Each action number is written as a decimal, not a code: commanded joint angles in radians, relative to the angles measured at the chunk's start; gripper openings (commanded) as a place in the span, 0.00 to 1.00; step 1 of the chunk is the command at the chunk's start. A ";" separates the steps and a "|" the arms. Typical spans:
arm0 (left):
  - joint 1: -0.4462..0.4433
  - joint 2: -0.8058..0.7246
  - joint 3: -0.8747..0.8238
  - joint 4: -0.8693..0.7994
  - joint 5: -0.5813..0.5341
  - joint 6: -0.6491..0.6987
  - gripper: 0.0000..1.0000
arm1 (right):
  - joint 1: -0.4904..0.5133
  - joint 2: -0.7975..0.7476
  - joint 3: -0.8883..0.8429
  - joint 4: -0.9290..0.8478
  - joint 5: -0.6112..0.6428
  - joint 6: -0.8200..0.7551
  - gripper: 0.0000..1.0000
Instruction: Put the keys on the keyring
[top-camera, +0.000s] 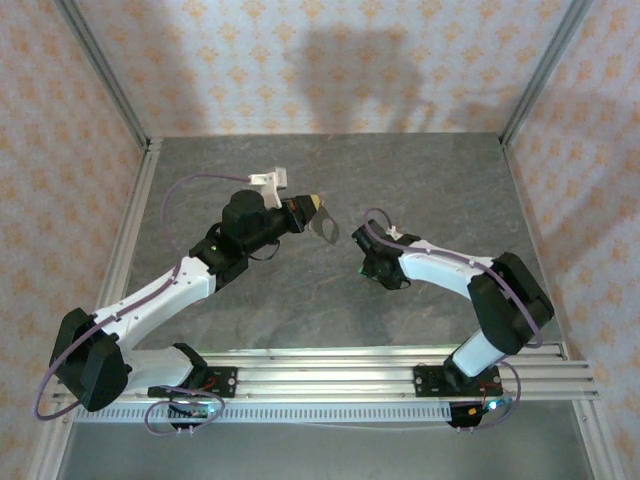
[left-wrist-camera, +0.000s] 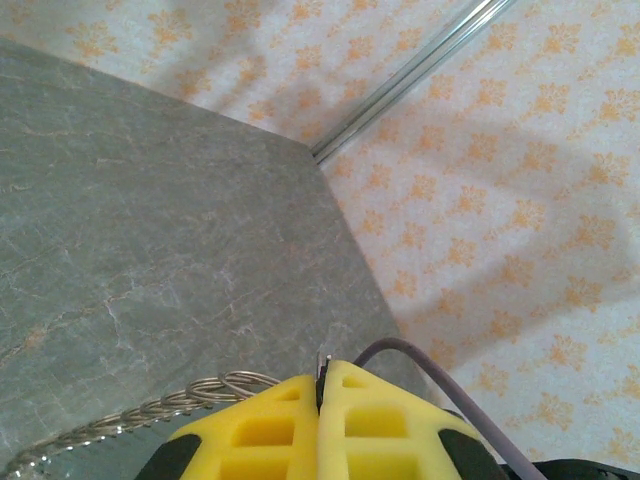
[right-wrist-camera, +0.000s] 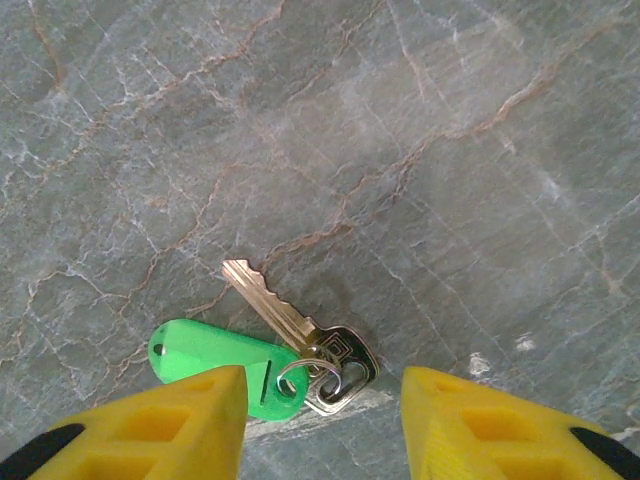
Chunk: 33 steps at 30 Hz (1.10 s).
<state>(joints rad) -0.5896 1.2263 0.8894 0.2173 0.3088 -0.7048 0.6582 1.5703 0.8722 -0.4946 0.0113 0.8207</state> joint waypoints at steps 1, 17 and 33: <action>-0.008 -0.028 0.019 0.051 -0.012 0.028 0.00 | -0.005 0.025 -0.027 0.030 -0.013 0.043 0.42; -0.007 -0.023 0.015 0.060 -0.015 0.024 0.00 | -0.005 -0.001 -0.084 0.060 -0.026 0.033 0.10; -0.008 -0.022 0.019 0.065 -0.011 0.017 0.00 | -0.029 -0.029 0.007 0.059 -0.103 -0.309 0.00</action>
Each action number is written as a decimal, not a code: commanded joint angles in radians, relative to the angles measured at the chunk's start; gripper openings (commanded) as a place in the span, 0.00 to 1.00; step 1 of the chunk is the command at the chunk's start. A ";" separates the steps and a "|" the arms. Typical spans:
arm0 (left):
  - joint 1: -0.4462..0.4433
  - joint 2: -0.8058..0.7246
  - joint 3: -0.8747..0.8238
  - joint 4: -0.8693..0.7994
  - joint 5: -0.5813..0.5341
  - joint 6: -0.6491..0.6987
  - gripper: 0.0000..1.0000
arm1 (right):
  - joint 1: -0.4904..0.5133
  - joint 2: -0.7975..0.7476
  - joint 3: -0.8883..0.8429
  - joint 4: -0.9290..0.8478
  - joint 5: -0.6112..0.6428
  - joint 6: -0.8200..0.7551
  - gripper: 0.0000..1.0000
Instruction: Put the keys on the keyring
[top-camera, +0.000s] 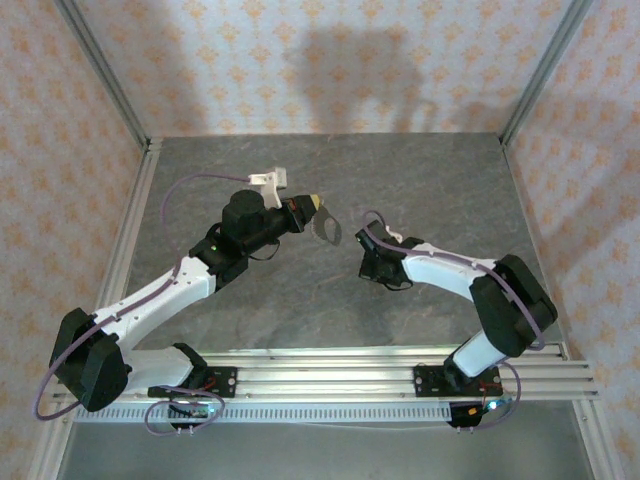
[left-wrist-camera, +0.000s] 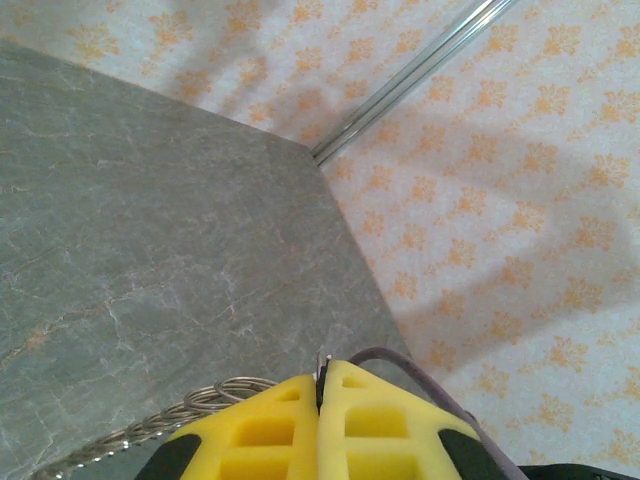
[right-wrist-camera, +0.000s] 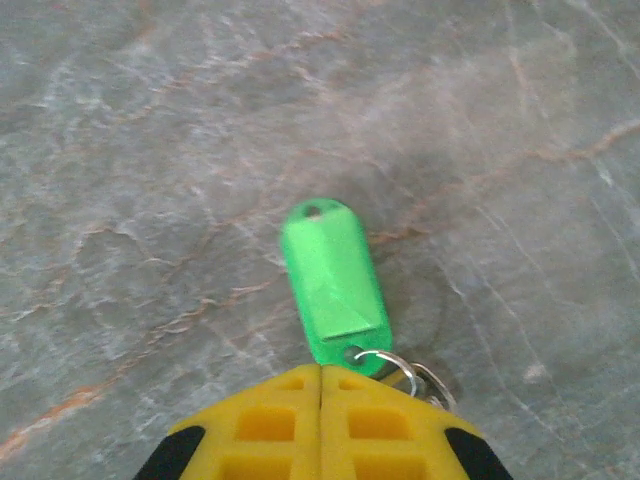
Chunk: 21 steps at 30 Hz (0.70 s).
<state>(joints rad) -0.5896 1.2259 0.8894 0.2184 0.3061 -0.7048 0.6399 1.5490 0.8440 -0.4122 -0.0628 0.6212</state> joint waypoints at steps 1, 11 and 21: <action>-0.007 -0.020 0.019 0.065 -0.009 0.015 0.00 | -0.015 0.002 0.038 -0.018 -0.048 -0.125 0.00; -0.007 -0.029 0.019 0.055 -0.010 0.019 0.00 | -0.032 0.029 0.030 0.025 -0.090 -0.156 0.03; -0.007 -0.025 0.020 0.058 -0.008 0.016 0.00 | -0.066 -0.081 -0.021 0.013 -0.048 -0.261 0.47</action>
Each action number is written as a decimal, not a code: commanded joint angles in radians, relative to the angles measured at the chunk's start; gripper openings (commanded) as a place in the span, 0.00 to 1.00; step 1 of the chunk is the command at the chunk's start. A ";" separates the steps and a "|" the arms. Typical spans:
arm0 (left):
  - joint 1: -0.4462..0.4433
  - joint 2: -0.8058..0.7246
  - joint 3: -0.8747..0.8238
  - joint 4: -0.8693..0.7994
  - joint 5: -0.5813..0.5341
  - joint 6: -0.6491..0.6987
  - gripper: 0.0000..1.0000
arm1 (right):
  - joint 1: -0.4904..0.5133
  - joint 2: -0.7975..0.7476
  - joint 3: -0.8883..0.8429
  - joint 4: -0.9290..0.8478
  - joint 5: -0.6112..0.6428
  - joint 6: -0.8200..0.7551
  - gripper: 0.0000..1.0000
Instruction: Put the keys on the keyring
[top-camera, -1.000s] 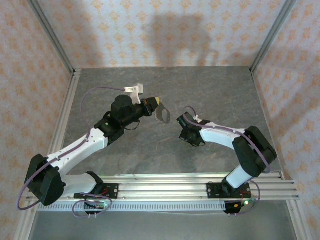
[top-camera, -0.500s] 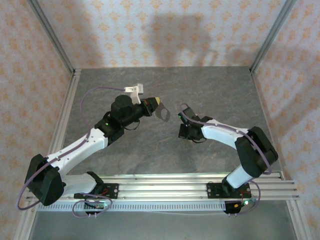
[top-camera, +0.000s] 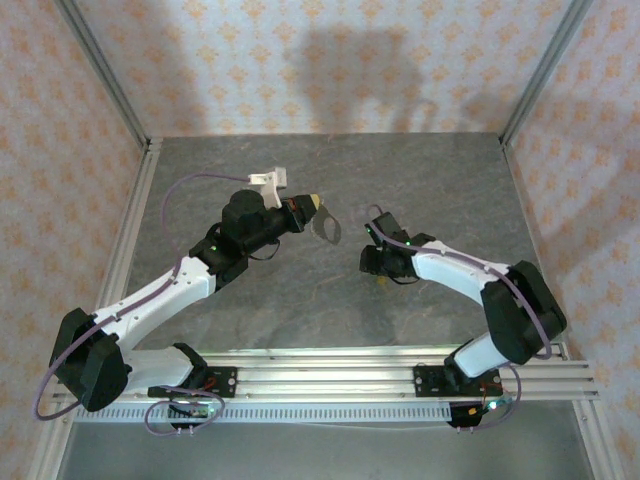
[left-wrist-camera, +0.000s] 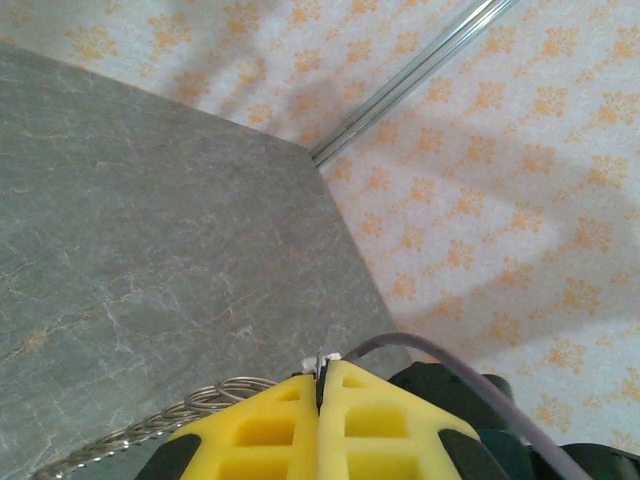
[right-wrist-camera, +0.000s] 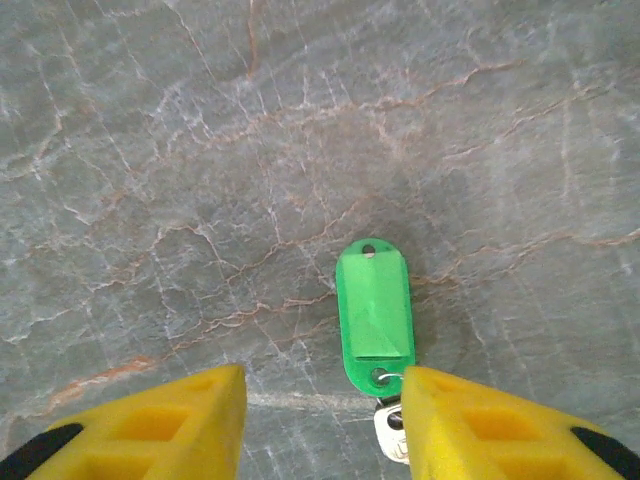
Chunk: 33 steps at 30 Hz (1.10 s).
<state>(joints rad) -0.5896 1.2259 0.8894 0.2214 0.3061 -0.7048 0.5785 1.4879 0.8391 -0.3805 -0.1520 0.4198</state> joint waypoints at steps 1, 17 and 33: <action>-0.007 -0.023 0.020 0.053 -0.009 0.018 0.00 | -0.006 -0.016 -0.018 -0.023 0.042 -0.074 0.47; -0.008 -0.022 0.037 0.038 -0.010 0.025 0.00 | -0.009 0.104 -0.030 -0.010 -0.015 -0.145 0.42; -0.007 -0.017 0.031 0.051 -0.008 0.019 0.00 | -0.009 0.012 -0.075 -0.027 -0.048 -0.113 0.16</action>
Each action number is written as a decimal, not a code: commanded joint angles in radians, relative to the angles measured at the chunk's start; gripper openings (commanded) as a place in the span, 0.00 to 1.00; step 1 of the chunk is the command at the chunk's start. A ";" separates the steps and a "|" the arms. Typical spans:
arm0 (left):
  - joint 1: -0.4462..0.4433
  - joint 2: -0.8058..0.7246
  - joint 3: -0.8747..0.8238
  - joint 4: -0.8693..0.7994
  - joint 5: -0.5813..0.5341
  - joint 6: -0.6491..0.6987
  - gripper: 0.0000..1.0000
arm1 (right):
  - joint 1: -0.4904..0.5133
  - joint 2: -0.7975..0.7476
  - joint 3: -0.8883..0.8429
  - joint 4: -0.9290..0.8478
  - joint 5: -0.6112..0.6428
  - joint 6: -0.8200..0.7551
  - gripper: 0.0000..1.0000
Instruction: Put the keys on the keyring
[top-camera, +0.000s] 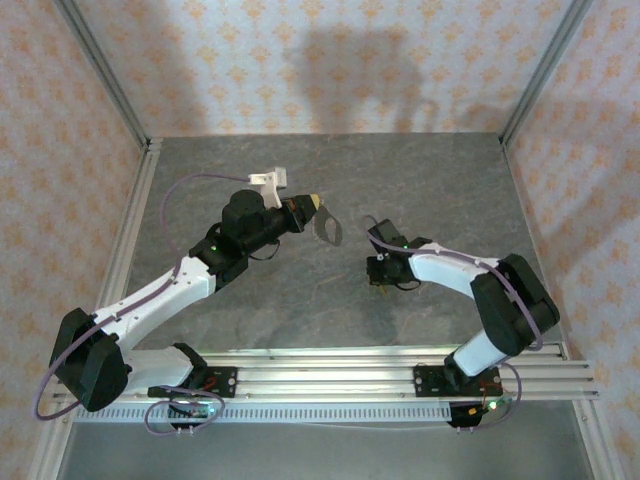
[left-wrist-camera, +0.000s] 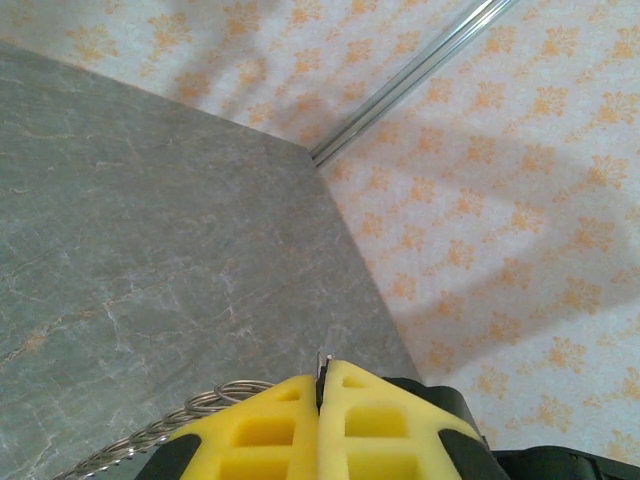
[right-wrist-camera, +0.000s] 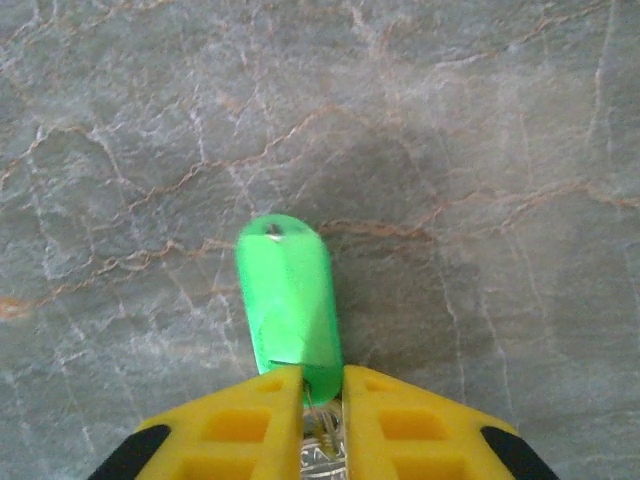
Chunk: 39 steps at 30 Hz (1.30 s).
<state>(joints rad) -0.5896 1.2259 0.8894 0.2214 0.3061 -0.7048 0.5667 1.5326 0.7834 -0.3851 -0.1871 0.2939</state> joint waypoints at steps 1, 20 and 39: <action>-0.007 -0.017 0.030 0.052 -0.008 0.018 0.00 | 0.002 -0.037 -0.020 -0.021 -0.014 0.013 0.16; -0.009 -0.017 0.025 0.056 -0.008 0.014 0.00 | 0.002 -0.017 -0.021 0.008 -0.001 0.032 0.12; -0.009 -0.015 0.027 0.041 -0.005 0.022 0.00 | -0.014 -0.144 -0.026 0.018 0.025 0.048 0.00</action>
<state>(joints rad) -0.5896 1.2259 0.8894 0.2214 0.3061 -0.7048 0.5629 1.4757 0.7609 -0.3740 -0.1841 0.3244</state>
